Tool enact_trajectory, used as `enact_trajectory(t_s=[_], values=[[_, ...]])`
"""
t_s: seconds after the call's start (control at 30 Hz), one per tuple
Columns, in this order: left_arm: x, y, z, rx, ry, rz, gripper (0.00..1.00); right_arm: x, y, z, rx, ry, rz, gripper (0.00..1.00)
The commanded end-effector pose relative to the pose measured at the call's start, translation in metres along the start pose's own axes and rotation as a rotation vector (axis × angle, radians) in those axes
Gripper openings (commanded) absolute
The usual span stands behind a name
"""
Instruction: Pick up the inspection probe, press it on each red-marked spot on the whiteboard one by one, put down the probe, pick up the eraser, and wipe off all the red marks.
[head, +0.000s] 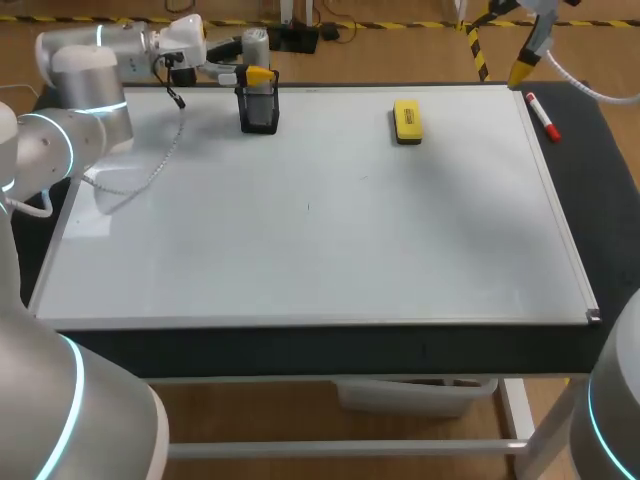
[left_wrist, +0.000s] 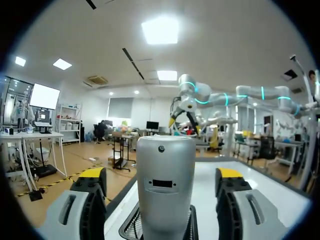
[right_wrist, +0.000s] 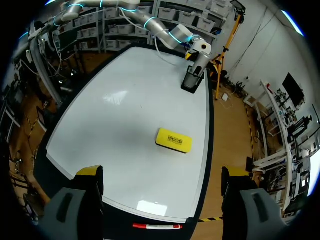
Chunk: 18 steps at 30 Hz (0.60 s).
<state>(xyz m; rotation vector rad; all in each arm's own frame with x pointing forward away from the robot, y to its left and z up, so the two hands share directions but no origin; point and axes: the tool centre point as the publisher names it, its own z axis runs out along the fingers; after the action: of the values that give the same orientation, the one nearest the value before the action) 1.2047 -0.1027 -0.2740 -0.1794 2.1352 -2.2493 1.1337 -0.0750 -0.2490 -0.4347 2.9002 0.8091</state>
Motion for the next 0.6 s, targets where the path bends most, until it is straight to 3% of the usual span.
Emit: enact_trajectory(t_s=[0.03, 0.27, 0.6], values=[[-0.004, -0.006, -0.006, -0.055, 0.252, 0.025, 1.00, 0.000, 0.001, -0.001, 0.005, 0.002, -0.001, 1.00], [0.005, -0.012, -0.017, -0.180, 0.194, 0.071, 1.00, 0.000, 0.001, -0.001, 0.005, 0.002, -0.001, 1.00], [0.015, -0.020, -0.037, -0.418, 0.040, 0.151, 1.00, 0.000, 0.001, -0.001, 0.005, 0.002, -0.001, 1.00]])
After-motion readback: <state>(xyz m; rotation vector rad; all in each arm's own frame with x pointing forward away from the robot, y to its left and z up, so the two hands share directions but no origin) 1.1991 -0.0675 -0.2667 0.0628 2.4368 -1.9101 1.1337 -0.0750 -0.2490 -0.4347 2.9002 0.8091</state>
